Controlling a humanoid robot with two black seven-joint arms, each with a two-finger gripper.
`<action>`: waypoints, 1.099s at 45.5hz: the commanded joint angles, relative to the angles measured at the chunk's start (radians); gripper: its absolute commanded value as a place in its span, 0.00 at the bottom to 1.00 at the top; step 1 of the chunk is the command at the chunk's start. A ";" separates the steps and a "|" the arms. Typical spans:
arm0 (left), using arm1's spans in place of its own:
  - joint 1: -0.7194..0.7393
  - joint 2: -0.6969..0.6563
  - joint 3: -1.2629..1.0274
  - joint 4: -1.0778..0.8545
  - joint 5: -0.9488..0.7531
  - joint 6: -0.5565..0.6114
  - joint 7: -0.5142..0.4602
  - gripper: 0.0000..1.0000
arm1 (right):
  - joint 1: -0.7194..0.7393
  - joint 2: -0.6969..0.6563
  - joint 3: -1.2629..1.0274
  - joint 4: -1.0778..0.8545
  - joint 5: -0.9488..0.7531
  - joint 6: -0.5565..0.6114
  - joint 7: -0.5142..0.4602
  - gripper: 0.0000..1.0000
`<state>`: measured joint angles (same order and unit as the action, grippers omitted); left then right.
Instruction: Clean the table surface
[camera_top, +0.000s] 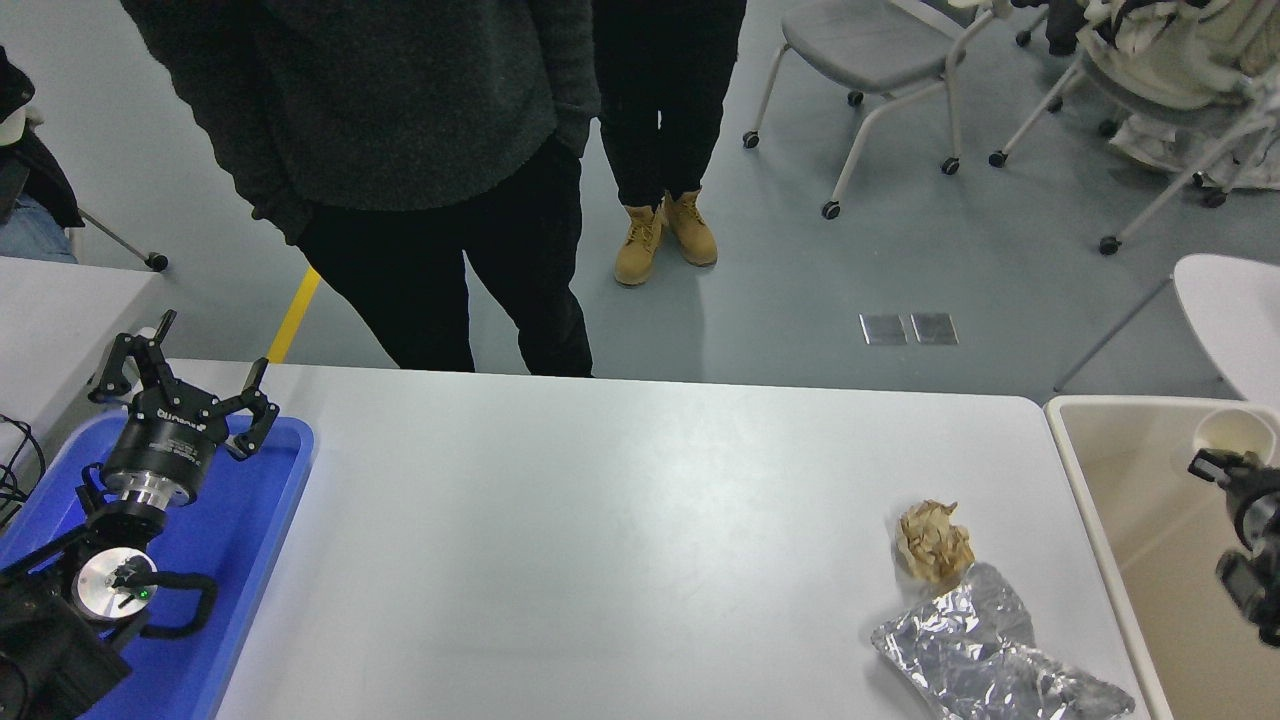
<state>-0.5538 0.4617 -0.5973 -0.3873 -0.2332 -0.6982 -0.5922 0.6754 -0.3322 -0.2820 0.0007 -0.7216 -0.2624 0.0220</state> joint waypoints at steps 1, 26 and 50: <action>0.000 0.000 0.001 -0.001 0.000 0.000 0.000 1.00 | -0.056 0.068 -0.005 -0.056 0.036 -0.021 -0.043 0.00; 0.000 0.000 0.001 0.001 0.000 0.000 0.000 1.00 | -0.062 0.070 0.001 -0.057 0.100 -0.020 -0.048 1.00; 0.000 0.000 0.001 0.001 0.000 0.000 0.000 1.00 | 0.061 -0.067 0.003 0.028 0.306 -0.021 -0.033 1.00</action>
<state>-0.5538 0.4617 -0.5967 -0.3868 -0.2331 -0.6979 -0.5921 0.6757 -0.3235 -0.2801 -0.0344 -0.4876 -0.2850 -0.0214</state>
